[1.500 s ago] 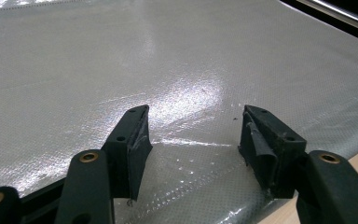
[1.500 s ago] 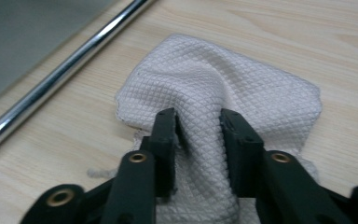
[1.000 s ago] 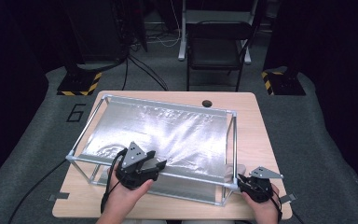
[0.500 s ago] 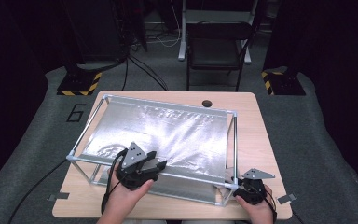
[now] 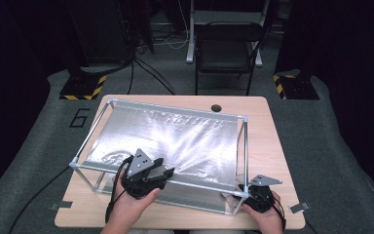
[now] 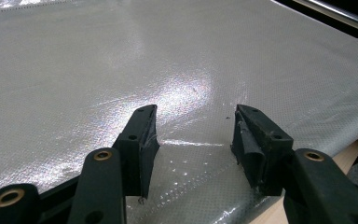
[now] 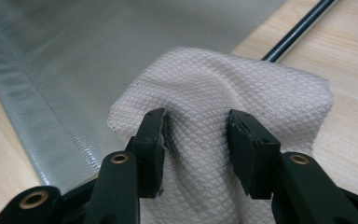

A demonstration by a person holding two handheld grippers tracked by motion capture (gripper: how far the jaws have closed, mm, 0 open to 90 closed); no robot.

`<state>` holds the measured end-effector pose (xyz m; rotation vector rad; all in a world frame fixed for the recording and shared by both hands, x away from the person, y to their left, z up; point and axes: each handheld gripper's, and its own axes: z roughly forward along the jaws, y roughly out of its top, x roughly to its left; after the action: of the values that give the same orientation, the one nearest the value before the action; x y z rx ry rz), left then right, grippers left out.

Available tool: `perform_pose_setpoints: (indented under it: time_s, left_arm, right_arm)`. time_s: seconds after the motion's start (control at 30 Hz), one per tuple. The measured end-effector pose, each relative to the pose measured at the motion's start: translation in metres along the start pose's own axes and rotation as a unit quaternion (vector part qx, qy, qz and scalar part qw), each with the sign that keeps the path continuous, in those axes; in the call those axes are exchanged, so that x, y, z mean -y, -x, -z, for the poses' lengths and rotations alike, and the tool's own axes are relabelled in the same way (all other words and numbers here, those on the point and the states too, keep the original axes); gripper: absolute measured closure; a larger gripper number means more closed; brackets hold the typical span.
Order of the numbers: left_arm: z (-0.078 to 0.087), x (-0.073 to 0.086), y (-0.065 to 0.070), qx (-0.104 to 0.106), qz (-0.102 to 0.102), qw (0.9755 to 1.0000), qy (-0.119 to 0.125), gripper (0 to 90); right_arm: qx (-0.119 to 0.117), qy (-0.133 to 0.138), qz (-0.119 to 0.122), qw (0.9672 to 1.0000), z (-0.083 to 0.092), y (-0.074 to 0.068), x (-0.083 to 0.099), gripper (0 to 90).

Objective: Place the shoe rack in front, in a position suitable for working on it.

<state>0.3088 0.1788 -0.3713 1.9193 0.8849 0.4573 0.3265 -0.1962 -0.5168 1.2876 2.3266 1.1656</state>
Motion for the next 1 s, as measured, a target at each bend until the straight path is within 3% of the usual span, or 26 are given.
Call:
perform_pose_setpoints:
  time_s: [0.1, 0.47, 0.6, 0.63, 1.0]
  left_arm:
    - [0.0, 0.0, 0.0, 0.0, 0.001, 1.0, 0.0, 49.1]
    - [0.0, 0.001, 0.0, 0.0, 0.0, 1.0, 0.003, 49.1]
    - [0.0, 0.001, 0.0, 0.0, 0.0, 1.0, 0.003, 49.1]
    - [0.0, 0.001, 0.0, 0.0, 0.0, 1.0, 0.002, 49.1]
    - [-0.001, 0.001, 0.0, -0.001, 0.001, 1.0, 0.004, 49.2]
  right_arm:
    - [0.005, -0.004, 0.011, 0.9999, -0.004, 0.001, -0.002, 56.7]
    - [0.005, 0.003, -0.006, 1.0, -0.015, 0.017, -0.013, 58.0]
    - [0.019, -0.006, 0.002, 0.9998, -0.02, 0.021, -0.02, 58.3]
    - [0.022, -0.009, -0.011, 0.9997, -0.023, 0.022, -0.025, 58.4]
    - [0.049, -0.009, -0.011, 0.9987, -0.038, 0.039, -0.043, 58.8]
